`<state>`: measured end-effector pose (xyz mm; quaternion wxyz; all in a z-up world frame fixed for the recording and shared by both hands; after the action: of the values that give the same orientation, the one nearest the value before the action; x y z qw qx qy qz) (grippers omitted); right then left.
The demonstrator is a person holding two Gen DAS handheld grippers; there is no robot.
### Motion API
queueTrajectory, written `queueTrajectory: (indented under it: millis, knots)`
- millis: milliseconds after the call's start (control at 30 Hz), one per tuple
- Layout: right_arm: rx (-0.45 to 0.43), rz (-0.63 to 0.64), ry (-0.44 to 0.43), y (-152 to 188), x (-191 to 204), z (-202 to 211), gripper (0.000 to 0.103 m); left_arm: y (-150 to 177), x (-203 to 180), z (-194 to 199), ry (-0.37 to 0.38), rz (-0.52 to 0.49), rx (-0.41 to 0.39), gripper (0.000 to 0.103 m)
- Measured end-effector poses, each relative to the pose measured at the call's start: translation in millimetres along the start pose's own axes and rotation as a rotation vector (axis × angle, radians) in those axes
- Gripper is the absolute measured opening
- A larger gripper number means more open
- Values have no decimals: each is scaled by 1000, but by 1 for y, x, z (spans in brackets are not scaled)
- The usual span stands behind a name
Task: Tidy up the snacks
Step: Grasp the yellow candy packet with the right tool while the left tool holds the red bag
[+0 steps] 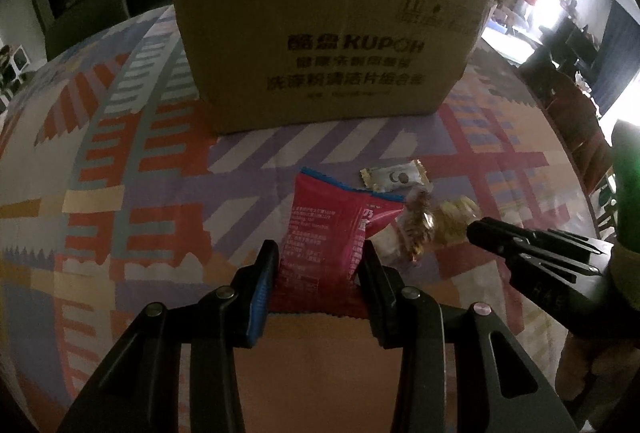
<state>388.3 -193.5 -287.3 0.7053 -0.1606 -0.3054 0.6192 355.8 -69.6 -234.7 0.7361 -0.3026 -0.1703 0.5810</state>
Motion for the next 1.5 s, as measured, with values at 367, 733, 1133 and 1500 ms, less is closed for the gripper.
queueTrajectory:
  millis: [367, 733, 1133, 1500]
  knots:
    - [5, 14, 25, -3, -4, -4, 45, 3, -1, 8, -19, 11, -6, 40]
    - [14, 82, 41, -17, 0, -17, 45, 0, 6, 8, -35, 34, -11, 40]
    - [23, 123, 57, -12, 4, -24, 23, 2, 9, 4, -39, 38, -1, 40]
    - [-55, 120, 20, -28, 20, 13, 23, -12, 2, 15, -17, 28, -43, 40]
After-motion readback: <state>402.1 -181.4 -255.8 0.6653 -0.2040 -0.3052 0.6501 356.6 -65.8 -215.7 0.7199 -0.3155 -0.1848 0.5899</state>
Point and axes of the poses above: each gripper's, at about its wrist camera, not at the fingertips, and z roughly against the way its jaws point, x to its left, y to its underside, the point moved 10 cm from there along -z, roughly the way its jaws point, and after that the axes turned 13 degrees about -x, right-handed, at the moved point
